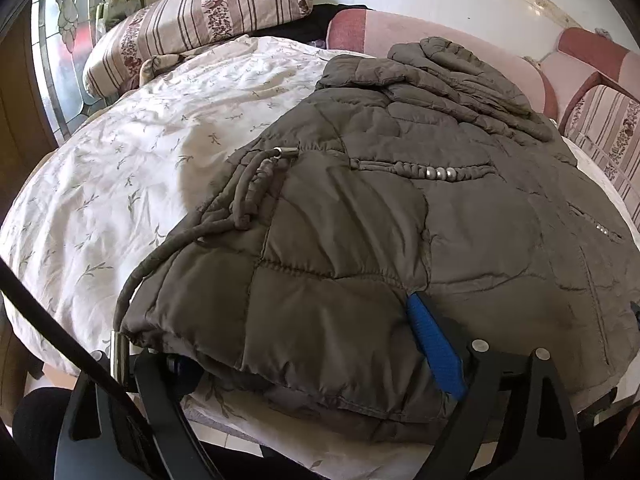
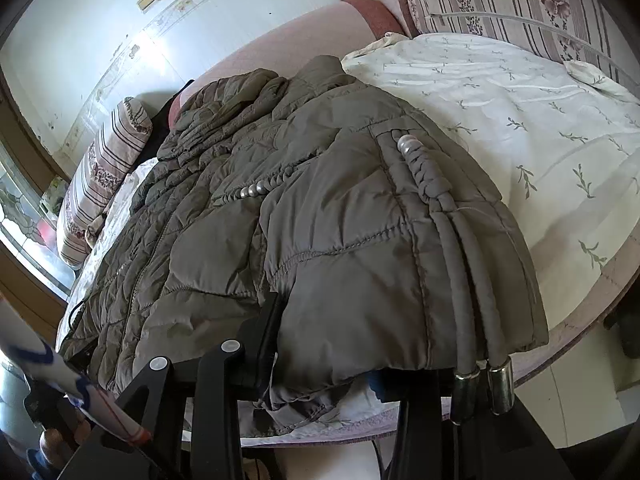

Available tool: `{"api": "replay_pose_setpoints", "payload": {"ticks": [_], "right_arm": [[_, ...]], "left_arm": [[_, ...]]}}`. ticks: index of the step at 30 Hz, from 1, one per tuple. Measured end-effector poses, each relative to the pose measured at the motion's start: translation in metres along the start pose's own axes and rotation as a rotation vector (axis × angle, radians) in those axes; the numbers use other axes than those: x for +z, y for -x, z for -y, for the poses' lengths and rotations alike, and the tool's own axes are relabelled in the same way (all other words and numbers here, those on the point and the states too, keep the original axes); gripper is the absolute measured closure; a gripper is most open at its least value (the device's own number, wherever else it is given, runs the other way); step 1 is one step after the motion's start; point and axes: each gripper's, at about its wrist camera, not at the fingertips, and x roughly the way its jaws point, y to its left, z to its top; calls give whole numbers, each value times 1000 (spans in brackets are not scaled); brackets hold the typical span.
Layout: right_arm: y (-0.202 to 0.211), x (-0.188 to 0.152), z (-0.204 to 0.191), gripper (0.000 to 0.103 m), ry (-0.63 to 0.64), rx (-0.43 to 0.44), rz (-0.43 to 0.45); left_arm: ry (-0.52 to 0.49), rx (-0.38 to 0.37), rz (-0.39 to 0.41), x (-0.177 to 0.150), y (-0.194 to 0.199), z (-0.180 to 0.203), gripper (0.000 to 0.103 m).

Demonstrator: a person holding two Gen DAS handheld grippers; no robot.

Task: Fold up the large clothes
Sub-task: 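Lift the held hem with both grippers and fold it toward the hood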

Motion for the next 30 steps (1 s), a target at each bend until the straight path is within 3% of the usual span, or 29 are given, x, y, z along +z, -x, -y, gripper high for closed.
{"api": "replay_pose_setpoints", "payload": {"ticks": [23, 28, 30], "right_arm": [[3, 4, 14, 63, -109, 74, -44], [3, 5, 13, 63, -113, 69, -54], [7, 5, 12, 71, -109, 79, -36]], "left_arm": [[-32, 41, 7, -1, 7, 4, 10], [-58, 26, 19, -2, 11, 9, 25], [-76, 29, 30, -2, 14, 13, 33]]}}
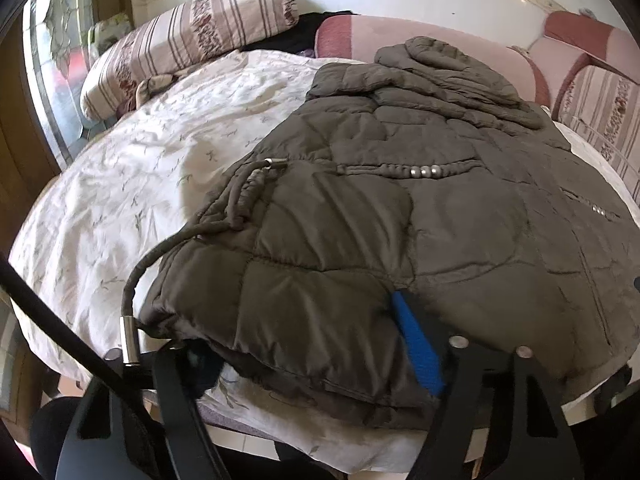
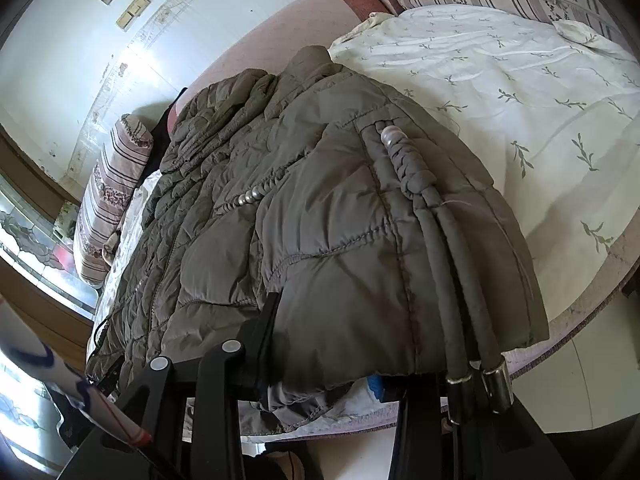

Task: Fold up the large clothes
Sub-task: 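Lift the held hem with both grippers and fold it toward the hood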

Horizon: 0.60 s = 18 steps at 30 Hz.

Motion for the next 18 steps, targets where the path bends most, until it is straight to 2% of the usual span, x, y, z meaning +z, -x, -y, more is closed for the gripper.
{"api": "replay_pose_setpoints", "payload": {"ticks": [2, 6, 18], "right_arm": [[6, 1, -5, 76, 31, 10, 29], [8, 1, -11, 78, 65, 3, 46], [19, 2, -17, 82, 94, 14, 79]], "left_arm": [[-6, 1, 12, 0, 3, 0, 40], [-5, 8, 36, 2, 7, 0, 63], [-23, 4, 50, 6, 14, 2, 75]]}}
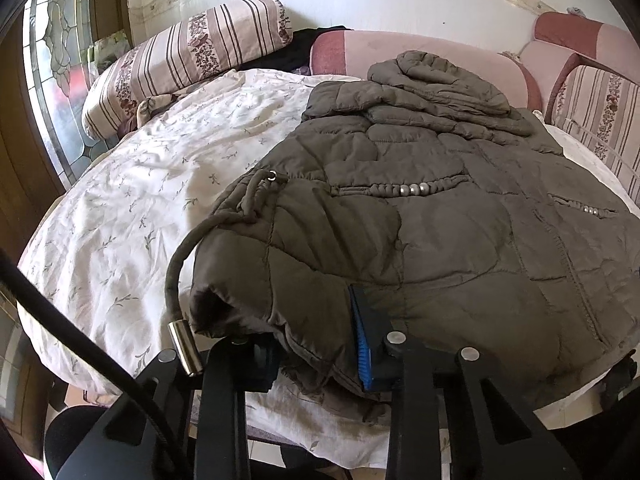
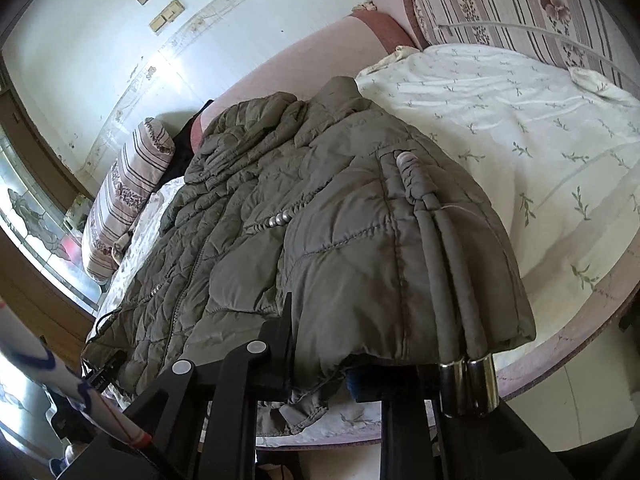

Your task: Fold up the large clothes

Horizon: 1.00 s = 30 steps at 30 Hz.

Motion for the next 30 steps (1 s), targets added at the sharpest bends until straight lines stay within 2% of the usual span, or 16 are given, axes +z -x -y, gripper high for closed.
{"api": "replay_pose_setpoints", "payload": {"ticks": [11, 30], "right_arm": [[16, 5, -4, 84, 4, 28, 26], [25, 13, -2, 84, 17, 49, 17]], "left_arm": [[10, -11, 16, 0, 16, -3, 78], [20, -27, 16, 12, 23, -6, 79]]}}
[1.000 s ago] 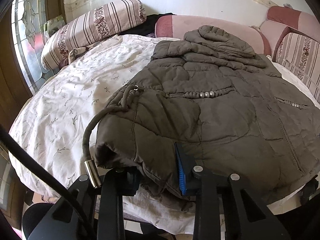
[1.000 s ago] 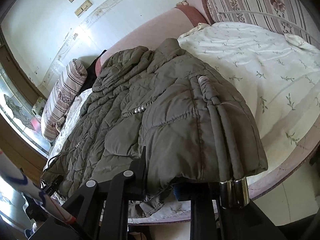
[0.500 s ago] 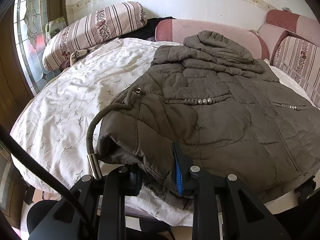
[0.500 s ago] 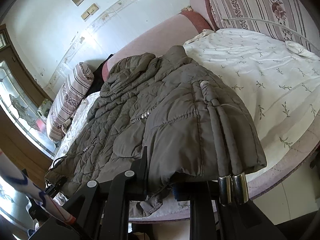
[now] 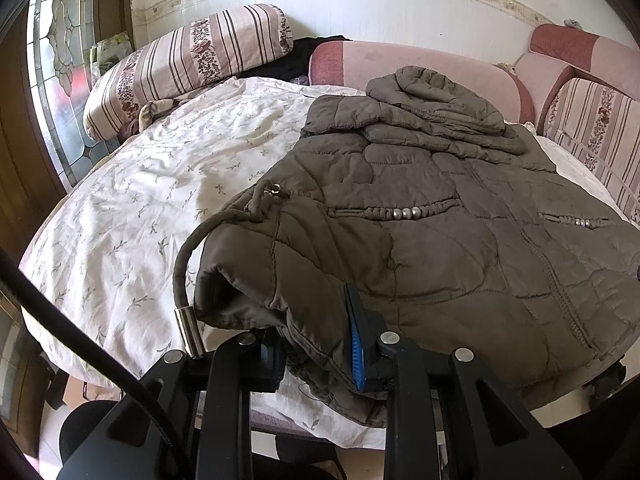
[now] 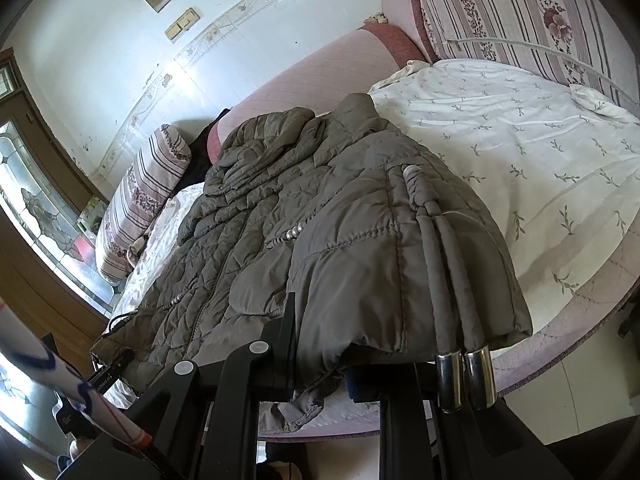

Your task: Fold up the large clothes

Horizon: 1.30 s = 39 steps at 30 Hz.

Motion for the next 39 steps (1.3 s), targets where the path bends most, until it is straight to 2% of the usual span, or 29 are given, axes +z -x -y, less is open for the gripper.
{"api": "replay_pose_setpoints", "payload": {"ticks": [11, 24, 33, 39], "right_arm": [[8, 12, -4, 84, 6, 14, 13], [24, 44, -23, 84, 34, 46, 57], [30, 79, -48, 84, 98, 46, 107], [27, 115, -67, 84, 136, 46, 142]], "left_arm": [[-6, -11, 25, 14, 7, 0, 79], [-16, -30, 66, 40, 19, -3, 79], [-16, -50, 119, 83, 29, -6, 79], [-21, -63, 150, 129, 28, -4, 79]]}}
